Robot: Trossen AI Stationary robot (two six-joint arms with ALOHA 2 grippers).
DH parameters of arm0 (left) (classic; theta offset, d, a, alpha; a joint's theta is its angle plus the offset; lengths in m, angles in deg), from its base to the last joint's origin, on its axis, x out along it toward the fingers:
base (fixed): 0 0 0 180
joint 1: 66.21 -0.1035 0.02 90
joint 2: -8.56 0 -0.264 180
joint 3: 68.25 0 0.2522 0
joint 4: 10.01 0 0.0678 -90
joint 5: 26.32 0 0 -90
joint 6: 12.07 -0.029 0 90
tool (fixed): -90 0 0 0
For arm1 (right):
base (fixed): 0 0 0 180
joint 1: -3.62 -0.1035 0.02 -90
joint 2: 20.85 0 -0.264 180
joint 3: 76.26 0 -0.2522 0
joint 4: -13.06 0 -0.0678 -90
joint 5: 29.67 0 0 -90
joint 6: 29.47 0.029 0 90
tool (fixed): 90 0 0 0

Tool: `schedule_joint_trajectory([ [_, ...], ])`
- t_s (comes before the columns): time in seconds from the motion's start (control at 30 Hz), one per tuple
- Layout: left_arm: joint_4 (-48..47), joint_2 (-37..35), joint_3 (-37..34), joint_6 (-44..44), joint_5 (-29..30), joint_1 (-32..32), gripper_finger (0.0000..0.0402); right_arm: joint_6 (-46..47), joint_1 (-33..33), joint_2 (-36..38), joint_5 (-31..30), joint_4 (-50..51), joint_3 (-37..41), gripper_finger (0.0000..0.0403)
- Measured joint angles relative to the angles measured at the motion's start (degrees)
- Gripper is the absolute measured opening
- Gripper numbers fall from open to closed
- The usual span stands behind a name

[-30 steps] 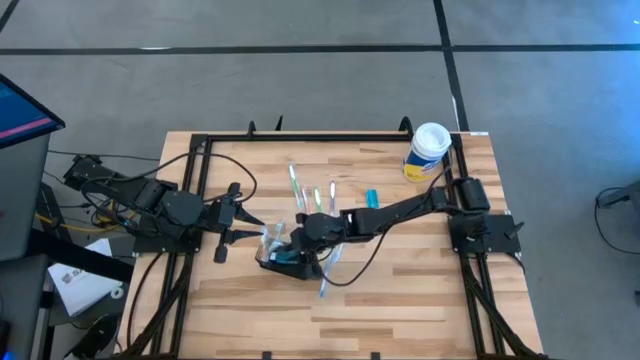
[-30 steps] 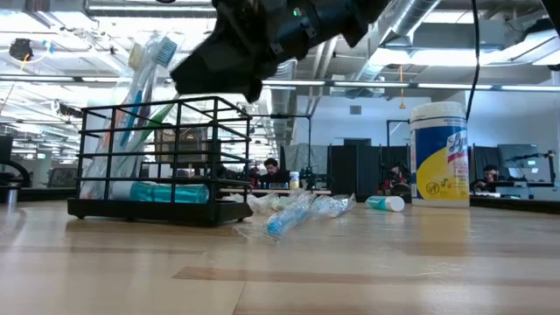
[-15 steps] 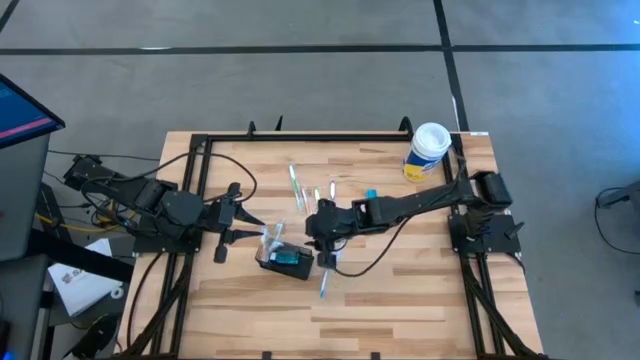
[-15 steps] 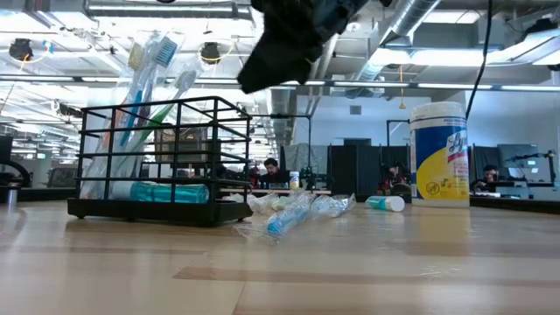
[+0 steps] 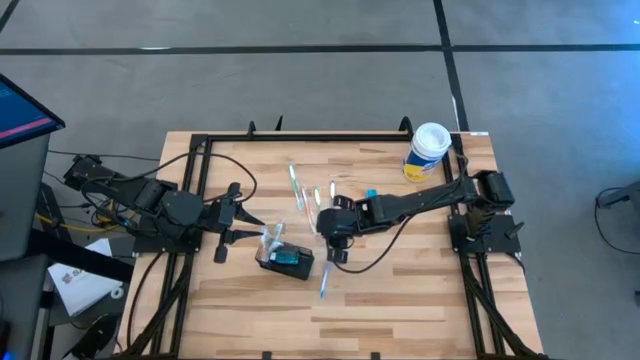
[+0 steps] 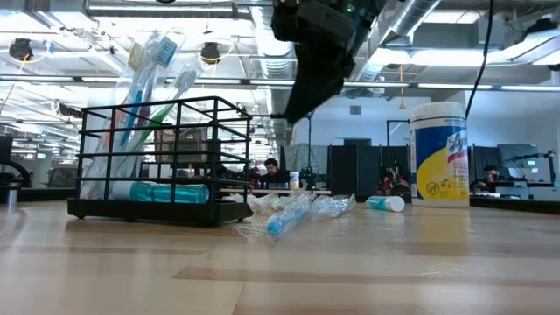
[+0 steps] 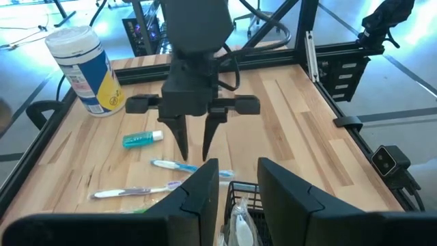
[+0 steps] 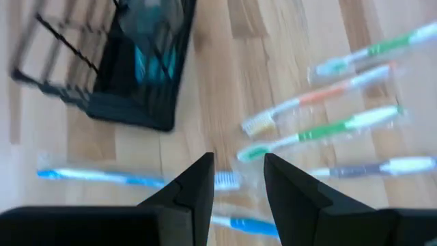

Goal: Pick & Place toothbrushing station
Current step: Put the purple toothbrush into the wire organizer

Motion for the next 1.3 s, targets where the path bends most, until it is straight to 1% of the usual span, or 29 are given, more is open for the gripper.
schedule_joint_trajectory([
  [0.17,0.0,0.0,0.0,0.0,0.0,0.0,0.0095,1.6,0.2,0.0,-0.2,5.7,0.0,0.0118],
  [0.3,0.0,0.0,0.0,0.0,0.0,0.0,0.0095,3.4,0.6,-0.5,-3.9,9.3,0.0,0.0118],
  [0.57,0.0,0.0,0.0,0.0,0.0,0.0,0.0095,2.0,2.3,-0.5,-4.7,9.8,0.1,0.0118],
  [0.77,0.0,0.0,0.0,0.0,0.0,0.0,0.0095,0.8,4.5,-0.5,-4.5,7.5,2.9,0.0118],
  [1.0,0.0,0.0,0.0,0.0,0.0,0.0,0.0095,10.0,7.7,-0.5,-2.6,1.9,5.1,0.0118],
  [1.13,0.0,0.0,0.0,0.0,0.0,0.0,0.0095,13.9,9.1,-0.5,0.7,-1.3,8.1,0.0118],
  [1.3,0.0,0.0,0.0,0.0,0.0,0.0,0.0095,20.1,10.0,-0.5,3.5,-6.6,11.8,0.0118],
])
